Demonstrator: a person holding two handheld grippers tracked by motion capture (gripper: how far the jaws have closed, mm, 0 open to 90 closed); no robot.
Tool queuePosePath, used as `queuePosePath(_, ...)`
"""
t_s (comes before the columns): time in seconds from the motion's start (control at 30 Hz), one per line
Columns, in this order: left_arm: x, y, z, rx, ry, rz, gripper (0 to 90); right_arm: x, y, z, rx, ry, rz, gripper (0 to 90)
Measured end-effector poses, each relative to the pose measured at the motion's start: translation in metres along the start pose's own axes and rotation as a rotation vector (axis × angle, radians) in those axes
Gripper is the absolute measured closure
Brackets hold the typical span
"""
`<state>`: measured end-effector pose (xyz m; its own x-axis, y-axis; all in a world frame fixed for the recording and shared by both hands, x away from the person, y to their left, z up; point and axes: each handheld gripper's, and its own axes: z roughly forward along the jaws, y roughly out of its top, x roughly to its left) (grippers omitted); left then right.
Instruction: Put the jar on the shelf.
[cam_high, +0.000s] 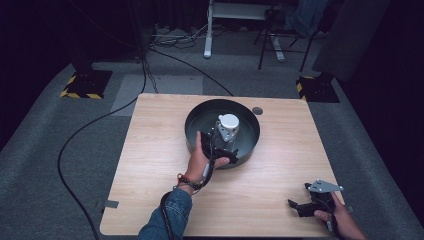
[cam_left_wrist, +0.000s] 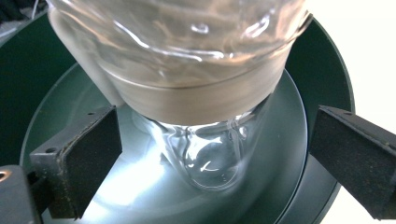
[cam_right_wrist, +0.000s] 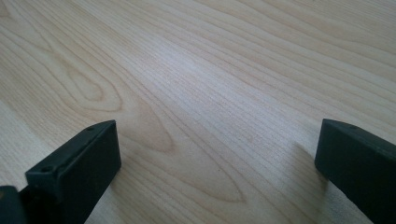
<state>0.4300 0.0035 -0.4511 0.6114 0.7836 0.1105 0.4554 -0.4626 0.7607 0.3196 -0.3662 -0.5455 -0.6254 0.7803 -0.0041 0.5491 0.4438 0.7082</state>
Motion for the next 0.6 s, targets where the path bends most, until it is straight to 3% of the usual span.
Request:
queuePosePath(0.2, 0.0, -0.001, -0.006, -0.001, 0.034, 0.044, 2.4, 0.0, 0.0, 0.0, 0.0, 0.0, 0.0, 0.2)
queuePosePath(0.6, 0.003, -0.008, -0.024, 0.006, 0.047, 0.121, 2.5, 0.0, 0.0, 0.0, 0.0, 0.0, 0.0, 0.2)
